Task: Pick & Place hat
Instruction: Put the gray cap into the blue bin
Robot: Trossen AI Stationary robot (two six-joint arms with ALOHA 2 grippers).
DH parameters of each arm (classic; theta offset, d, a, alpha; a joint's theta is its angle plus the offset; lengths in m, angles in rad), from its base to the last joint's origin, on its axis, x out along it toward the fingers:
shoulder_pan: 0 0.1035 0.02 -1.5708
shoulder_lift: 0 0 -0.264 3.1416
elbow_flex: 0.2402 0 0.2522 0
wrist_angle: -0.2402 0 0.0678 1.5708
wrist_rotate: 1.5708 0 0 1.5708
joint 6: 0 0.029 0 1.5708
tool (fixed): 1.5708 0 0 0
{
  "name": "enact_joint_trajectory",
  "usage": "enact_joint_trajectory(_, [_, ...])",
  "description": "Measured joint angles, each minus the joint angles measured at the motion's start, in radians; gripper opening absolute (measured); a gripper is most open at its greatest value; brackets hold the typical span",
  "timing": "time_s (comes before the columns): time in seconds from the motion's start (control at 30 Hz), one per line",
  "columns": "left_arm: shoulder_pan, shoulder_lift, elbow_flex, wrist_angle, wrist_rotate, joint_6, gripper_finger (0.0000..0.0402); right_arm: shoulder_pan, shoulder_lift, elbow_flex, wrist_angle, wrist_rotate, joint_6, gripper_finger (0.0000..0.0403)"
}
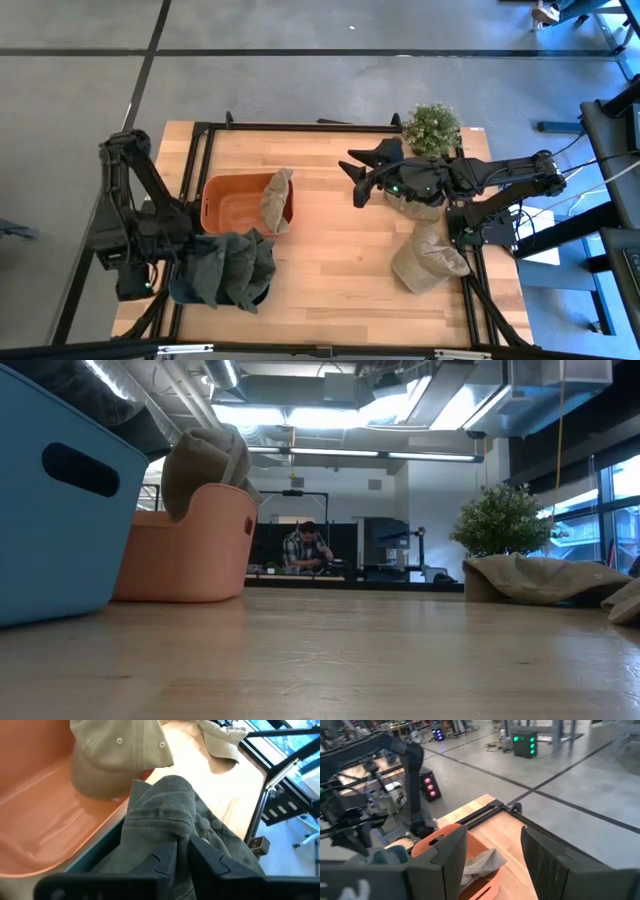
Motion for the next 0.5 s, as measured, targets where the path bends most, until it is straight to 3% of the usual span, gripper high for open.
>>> enact_joint_trajectory(0.3, [0.126,0.011,0.000,0.056,0.029,0.020,0.0129,0.000,0.000,0.000,-0.008,-0.092,-0.030,0.0187])
enact_joint_trajectory(0.5, [0.178,0.011,0.034,0.129,0.037,0.183,0.0177,0.000,0.000,0.000,-0.031,-0.094,-0.051,0.0187])
